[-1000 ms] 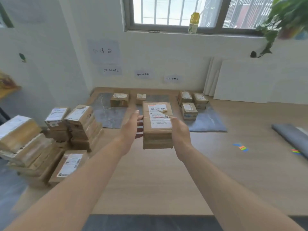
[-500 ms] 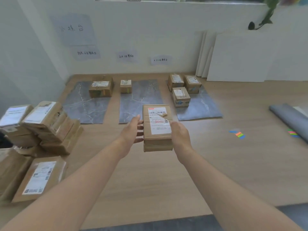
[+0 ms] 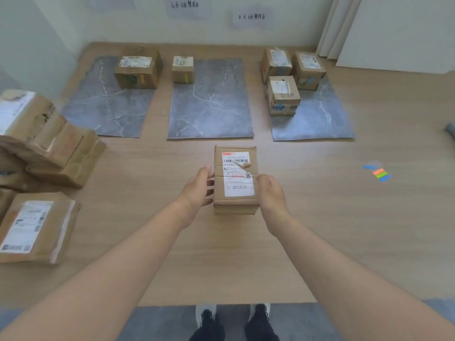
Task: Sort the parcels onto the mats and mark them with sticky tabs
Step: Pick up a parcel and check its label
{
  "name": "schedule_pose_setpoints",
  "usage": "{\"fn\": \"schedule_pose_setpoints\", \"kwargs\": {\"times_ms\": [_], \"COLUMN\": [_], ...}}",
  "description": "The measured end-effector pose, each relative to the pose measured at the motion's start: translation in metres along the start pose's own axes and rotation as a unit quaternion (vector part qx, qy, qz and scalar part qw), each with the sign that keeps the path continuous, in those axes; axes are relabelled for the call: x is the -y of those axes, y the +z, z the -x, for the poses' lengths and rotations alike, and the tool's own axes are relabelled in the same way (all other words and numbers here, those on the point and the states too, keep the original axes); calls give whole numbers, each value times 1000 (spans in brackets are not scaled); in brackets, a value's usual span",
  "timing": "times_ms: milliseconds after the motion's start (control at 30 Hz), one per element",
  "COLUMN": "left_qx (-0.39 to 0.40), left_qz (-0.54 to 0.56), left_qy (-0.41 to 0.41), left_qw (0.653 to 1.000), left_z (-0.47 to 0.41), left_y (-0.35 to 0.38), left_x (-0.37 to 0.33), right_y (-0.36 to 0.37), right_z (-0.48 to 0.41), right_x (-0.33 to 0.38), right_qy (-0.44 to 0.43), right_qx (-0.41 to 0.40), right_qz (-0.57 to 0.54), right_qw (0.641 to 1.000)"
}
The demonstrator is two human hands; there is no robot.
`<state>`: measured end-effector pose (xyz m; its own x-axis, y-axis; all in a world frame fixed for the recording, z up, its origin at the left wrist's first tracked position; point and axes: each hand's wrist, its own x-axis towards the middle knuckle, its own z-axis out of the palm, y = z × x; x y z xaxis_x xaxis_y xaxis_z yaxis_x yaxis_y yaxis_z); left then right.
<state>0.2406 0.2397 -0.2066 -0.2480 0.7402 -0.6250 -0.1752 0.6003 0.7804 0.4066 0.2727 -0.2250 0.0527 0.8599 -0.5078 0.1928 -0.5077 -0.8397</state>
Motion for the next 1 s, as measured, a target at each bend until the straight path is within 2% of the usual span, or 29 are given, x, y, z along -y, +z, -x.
{"fn": "schedule_pose_setpoints", "kwargs": {"times_ms": [200,533,767,1000], "left_qx": [-9,-25,-14,64], "left_qz": [11,13,8,-33], "left_qy": [-40,-37,47,133], "left_qw": [999,999,999,989], "left_z": [-16,-17,7,38], "left_y": [6,1,6,36], "left_x": [36,51,7,-56], "right_y": [1,4,-13,-51], "right_z": [-15,-16,-2,26], "right_x": [-38,-50,-15,32], "right_qy": [31,23,-15,-80], "right_qx": [19,7,-36,-82], "right_qz": [-3,-5,-38,-78], "right_qw": [999,1000,999,990]}}
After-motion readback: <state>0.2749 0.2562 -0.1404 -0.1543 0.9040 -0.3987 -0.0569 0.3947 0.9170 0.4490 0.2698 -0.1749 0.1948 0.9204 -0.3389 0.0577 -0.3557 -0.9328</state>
